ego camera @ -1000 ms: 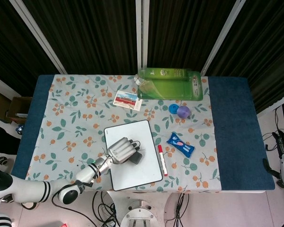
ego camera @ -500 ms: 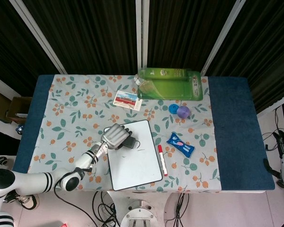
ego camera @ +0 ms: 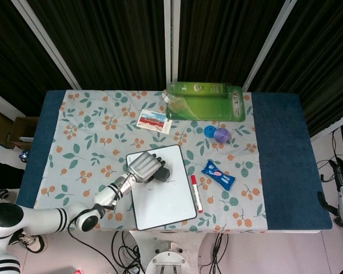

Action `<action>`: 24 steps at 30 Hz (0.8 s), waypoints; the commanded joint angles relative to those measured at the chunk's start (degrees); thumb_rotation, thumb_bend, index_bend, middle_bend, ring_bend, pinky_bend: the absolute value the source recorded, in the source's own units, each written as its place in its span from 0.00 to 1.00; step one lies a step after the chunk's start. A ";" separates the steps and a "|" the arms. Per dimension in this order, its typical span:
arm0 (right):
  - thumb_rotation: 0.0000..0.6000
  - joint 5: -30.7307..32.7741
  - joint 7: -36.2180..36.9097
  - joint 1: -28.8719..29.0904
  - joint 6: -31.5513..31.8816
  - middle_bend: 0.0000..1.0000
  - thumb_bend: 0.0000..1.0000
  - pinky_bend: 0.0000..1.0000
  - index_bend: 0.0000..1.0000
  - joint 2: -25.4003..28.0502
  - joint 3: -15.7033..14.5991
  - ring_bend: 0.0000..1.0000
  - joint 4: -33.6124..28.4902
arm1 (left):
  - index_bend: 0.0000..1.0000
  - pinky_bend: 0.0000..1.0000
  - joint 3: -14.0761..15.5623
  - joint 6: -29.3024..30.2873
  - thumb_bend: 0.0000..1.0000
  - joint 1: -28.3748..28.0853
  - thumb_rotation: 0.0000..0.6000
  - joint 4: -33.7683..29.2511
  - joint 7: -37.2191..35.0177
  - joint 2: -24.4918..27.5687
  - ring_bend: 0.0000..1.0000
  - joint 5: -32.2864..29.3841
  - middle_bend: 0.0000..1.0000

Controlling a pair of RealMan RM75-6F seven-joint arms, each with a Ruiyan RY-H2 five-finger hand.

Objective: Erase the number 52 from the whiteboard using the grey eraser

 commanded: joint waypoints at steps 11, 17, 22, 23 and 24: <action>1.00 -0.15 0.03 0.34 -0.68 0.00 0.27 0.00 0.00 -0.12 -0.05 0.00 0.11 | 0.62 0.63 2.08 1.83 0.45 0.17 1.00 -4.09 -0.01 -1.10 0.50 4.39 0.54; 1.00 -0.27 -0.45 0.58 -1.11 0.00 0.27 0.00 0.00 -0.30 -0.20 0.00 -0.09 | 0.63 0.63 2.89 1.53 0.45 -0.17 1.00 -5.14 0.34 -2.67 0.50 6.08 0.55; 1.00 -0.06 -0.31 0.43 -0.91 0.00 0.27 0.00 0.00 -0.01 -0.10 0.00 -0.09 | 0.63 0.63 2.67 1.39 0.45 -0.45 1.00 -4.05 0.49 -4.04 0.50 6.38 0.55; 1.00 0.00 -0.24 0.40 -0.91 0.00 0.27 0.00 0.00 0.04 -0.09 0.00 -0.04 | 0.63 0.63 2.52 1.46 0.45 -0.51 1.00 -3.68 0.59 -4.22 0.50 6.38 0.55; 1.00 0.05 -0.14 0.39 -0.93 0.00 0.27 0.00 0.00 0.07 -0.08 0.00 0.02 | 0.63 0.63 2.25 1.52 0.45 -0.60 1.00 -3.13 0.70 -4.48 0.50 6.25 0.55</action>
